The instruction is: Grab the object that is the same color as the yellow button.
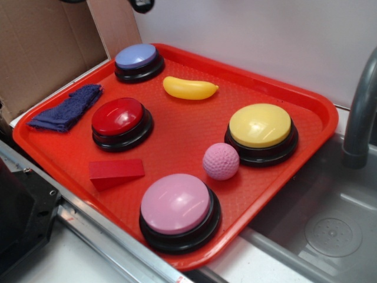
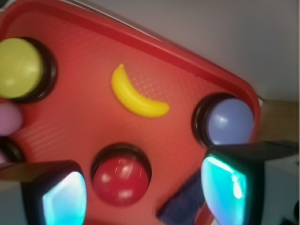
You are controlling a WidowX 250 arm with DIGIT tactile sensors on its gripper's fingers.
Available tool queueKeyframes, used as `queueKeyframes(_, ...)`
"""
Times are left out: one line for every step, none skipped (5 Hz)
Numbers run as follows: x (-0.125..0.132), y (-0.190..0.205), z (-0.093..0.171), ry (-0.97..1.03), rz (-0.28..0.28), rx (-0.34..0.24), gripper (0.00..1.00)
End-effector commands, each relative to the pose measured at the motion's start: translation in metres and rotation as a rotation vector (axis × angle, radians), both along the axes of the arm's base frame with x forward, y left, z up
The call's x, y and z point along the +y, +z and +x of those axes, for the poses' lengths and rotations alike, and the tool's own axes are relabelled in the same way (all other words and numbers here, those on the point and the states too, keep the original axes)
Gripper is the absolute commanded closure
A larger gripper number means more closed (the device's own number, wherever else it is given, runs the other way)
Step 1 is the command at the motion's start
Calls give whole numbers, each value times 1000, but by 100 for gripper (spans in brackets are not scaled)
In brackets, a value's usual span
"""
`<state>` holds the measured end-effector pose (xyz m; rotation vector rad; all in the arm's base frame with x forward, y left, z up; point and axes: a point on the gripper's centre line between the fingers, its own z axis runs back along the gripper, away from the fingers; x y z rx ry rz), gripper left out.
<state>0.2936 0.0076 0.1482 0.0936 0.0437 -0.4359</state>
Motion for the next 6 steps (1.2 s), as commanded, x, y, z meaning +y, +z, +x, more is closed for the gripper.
queueKeyframes(-14, -64, 49, 11, 65, -41, 0)
queueKeyframes(-11, -95, 44, -61, 52, 22, 0)
queueKeyframes(0, -107, 29, -70, 80, 57, 0)
queueKeyframes(4, -111, 28, -61, 95, 71, 0)
queueKeyframes(5, -125, 28, -69, 116, 106, 51)
queueKeyframes(0, -142, 25, -83, 145, 152, 86)
